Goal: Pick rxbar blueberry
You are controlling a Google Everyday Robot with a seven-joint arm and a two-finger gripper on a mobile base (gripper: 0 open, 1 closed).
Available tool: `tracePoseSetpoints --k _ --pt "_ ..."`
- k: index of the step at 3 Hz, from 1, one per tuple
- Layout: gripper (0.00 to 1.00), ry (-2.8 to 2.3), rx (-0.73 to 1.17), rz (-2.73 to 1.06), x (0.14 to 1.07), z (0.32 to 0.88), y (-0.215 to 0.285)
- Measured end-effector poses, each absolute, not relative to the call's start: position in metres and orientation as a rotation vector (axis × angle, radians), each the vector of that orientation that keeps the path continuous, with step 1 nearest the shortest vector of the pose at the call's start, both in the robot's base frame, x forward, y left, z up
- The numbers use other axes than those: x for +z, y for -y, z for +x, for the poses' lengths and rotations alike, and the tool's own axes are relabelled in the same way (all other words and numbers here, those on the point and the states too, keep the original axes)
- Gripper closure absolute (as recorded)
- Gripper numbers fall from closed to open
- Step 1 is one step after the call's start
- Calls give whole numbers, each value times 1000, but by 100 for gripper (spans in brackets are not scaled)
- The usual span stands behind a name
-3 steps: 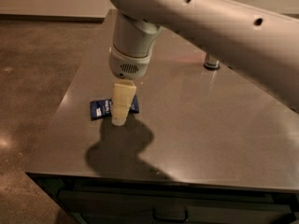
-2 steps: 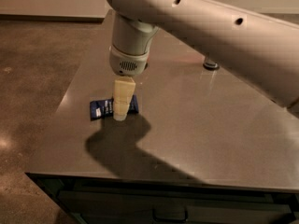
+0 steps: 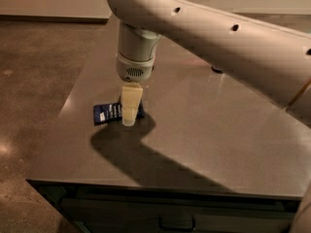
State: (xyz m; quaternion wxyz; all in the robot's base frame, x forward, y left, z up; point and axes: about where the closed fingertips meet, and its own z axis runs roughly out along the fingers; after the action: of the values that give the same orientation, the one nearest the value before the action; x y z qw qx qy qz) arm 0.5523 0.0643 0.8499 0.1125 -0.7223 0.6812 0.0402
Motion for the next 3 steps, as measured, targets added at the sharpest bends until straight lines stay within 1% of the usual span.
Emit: tracePoseSetpoints --k 1,2,3 --pt "0 -1998 115 -2136 844 553 -61" --pt "16 -1992 109 -2155 838 550 -58" --pt "39 -1985 105 -2175 834 547 -56"
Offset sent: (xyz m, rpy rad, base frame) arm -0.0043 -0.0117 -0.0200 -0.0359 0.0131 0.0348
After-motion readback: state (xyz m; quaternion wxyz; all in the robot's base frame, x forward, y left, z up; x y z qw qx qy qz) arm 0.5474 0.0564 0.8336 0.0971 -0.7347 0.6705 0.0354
